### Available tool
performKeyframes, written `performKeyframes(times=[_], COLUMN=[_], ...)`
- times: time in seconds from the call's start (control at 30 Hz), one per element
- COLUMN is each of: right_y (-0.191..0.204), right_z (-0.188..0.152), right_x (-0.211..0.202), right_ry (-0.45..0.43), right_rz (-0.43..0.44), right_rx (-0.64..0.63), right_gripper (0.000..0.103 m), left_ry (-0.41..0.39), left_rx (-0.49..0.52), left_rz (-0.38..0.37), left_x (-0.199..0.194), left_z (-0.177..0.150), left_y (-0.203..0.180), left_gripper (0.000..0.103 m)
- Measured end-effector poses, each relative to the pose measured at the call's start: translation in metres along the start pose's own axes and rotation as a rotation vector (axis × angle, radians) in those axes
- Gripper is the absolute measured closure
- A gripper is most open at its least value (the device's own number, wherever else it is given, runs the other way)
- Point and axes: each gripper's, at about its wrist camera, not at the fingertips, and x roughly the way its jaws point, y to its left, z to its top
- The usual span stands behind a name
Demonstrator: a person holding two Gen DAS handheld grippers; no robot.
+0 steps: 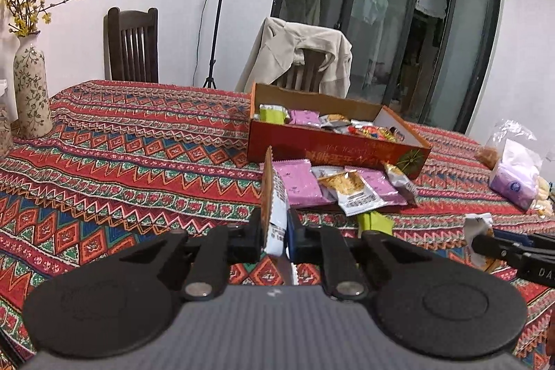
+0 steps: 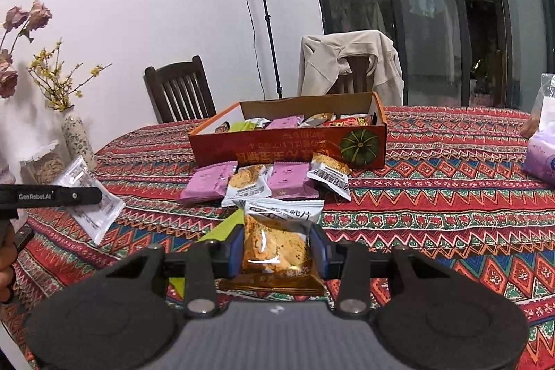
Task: Organize snacks
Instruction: 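Carry both packets into the box and open both tools, then withdraw both tools from the box back toward the snack pile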
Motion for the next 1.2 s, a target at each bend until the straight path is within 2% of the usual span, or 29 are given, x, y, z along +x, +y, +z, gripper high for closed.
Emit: performKeyframes(times=[0.1, 0.23, 0.37, 0.43, 0.57, 0.73, 0.8, 0.83, 0.9, 1.0, 1.07, 1.1, 1.13, 1.2], right_y=[0.005, 0.007, 0.011, 0.008, -0.008, -0.027, -0.038, -0.043, -0.053, -0.061, -0.064, -0.065, -0.064, -0.062], right_z=[0.003, 0.025, 0.070, 0.098, 0.151, 0.189, 0.197, 0.199, 0.197, 0.192, 0.189, 0.188, 0.188, 0.187], right_x=[-0.004, 0.004, 0.026, 0.045, 0.105, 0.192, 0.229, 0.247, 0.279, 0.311, 0.326, 0.331, 0.335, 0.342], right_ry=[-0.009, -0.031, -0.067, -0.075, -0.027, 0.066, 0.114, 0.141, 0.185, 0.244, 0.267, 0.272, 0.274, 0.276], right_rz=[0.007, 0.039, 0.050, 0.053, 0.063, 0.012, -0.003, -0.011, -0.023, -0.022, -0.024, -0.024, -0.020, -0.008], right_rx=[-0.009, -0.037, -0.113, -0.129, -0.119, -0.131, -0.110, -0.096, -0.084, -0.075, -0.075, -0.078, -0.083, -0.091], right_gripper=[0.064, 0.064, 0.064, 0.064, 0.064, 0.064, 0.064, 0.064, 0.064, 0.064, 0.064, 0.064, 0.064, 0.063], left_ry=[-0.009, -0.036, -0.039, -0.021, 0.019, 0.126, 0.172, 0.202, 0.244, 0.295, 0.337, 0.345, 0.336, 0.297], left_rx=[0.005, 0.049, 0.121, 0.127, 0.143, 0.016, 0.012, 0.035, 0.099, 0.249, 0.343, 0.371, 0.393, 0.403], left_rz=[-0.041, -0.119, -0.211, -0.222, -0.248, -0.274, -0.307, -0.335, -0.337, -0.391, -0.410, -0.399, -0.358, -0.292], left_x=[0.003, 0.026, 0.071, 0.099, 0.166, 0.253, 0.287, 0.304, 0.331, 0.355, 0.367, 0.373, 0.378, 0.376], left_z=[0.014, 0.057, 0.105, 0.125, 0.159, 0.187, 0.195, 0.197, 0.199, 0.195, 0.189, 0.187, 0.185, 0.179], left_y=[-0.001, -0.008, -0.026, -0.035, -0.054, -0.053, -0.052, -0.054, -0.055, -0.058, -0.059, -0.058, -0.057, -0.056], left_gripper=[0.089, 0.089, 0.089, 0.089, 0.089, 0.089, 0.089, 0.089, 0.089, 0.089, 0.087, 0.082, 0.069, 0.055])
